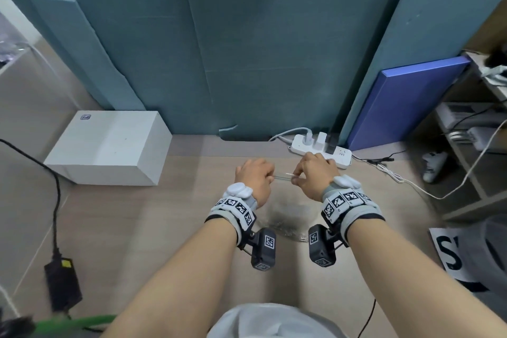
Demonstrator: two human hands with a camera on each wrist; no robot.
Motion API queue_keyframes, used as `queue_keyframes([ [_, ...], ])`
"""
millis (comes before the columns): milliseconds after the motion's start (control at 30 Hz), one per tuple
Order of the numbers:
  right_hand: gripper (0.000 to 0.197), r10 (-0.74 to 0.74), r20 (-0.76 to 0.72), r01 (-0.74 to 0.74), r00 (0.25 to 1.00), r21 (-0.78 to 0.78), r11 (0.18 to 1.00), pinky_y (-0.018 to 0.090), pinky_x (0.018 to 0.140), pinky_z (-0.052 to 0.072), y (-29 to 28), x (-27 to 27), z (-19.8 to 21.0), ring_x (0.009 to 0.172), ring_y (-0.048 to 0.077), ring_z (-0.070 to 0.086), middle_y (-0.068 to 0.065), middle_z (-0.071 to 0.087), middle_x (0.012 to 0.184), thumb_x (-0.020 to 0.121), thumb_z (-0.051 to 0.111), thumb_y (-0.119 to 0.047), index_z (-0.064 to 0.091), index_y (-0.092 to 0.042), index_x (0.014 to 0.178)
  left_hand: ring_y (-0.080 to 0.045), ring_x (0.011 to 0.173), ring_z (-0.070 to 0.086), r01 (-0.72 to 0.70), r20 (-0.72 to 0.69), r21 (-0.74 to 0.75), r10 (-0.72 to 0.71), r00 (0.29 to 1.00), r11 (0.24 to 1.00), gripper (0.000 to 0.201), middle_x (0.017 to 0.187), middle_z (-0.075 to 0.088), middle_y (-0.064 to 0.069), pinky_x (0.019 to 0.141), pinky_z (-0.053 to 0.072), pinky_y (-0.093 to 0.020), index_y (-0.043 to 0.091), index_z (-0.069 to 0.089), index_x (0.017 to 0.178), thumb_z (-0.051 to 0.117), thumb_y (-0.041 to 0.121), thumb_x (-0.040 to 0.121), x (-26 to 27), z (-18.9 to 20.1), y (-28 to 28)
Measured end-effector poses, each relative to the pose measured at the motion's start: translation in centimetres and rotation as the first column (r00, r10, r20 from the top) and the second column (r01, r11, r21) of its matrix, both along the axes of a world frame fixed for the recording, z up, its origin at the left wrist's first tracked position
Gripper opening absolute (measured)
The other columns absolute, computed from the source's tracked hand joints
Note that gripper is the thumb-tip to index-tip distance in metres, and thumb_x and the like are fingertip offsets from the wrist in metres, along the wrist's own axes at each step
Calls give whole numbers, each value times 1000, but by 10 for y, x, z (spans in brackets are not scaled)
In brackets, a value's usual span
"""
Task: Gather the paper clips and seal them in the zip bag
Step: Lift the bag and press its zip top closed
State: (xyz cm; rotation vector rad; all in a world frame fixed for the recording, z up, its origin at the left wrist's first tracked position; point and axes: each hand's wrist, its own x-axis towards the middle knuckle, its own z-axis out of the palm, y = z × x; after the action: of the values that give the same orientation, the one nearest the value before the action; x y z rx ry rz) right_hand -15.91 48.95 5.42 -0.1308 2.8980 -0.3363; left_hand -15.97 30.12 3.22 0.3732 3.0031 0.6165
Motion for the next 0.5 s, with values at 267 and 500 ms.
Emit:
queue_keyframes([
  [267, 10, -1, 160, -17, 987, 111, 994, 41, 98, 35, 54, -44, -42, 116, 20, 45, -7, 54, 117, 95, 62, -36, 72, -38, 97, -22, 94, 48, -41, 64, -21, 42, 997, 999, 24, 94, 56, 8, 78, 34, -36, 26, 46, 77, 59, 20, 96, -43, -38, 14],
  [500, 22, -269, 242, 258, 932, 79, 963, 42, 94, 42, 94, -61, -80, 111, 26, 55, 3, 58, 114, 91, 62, -24, 63, -29, 112, -22, 87, 59, -270, 299, 25, 251, 921, 962, 25, 102, 53, 9, 79, 47, -36, 33, 51, 99, 64, 52, 89, -63, -86, 3],
])
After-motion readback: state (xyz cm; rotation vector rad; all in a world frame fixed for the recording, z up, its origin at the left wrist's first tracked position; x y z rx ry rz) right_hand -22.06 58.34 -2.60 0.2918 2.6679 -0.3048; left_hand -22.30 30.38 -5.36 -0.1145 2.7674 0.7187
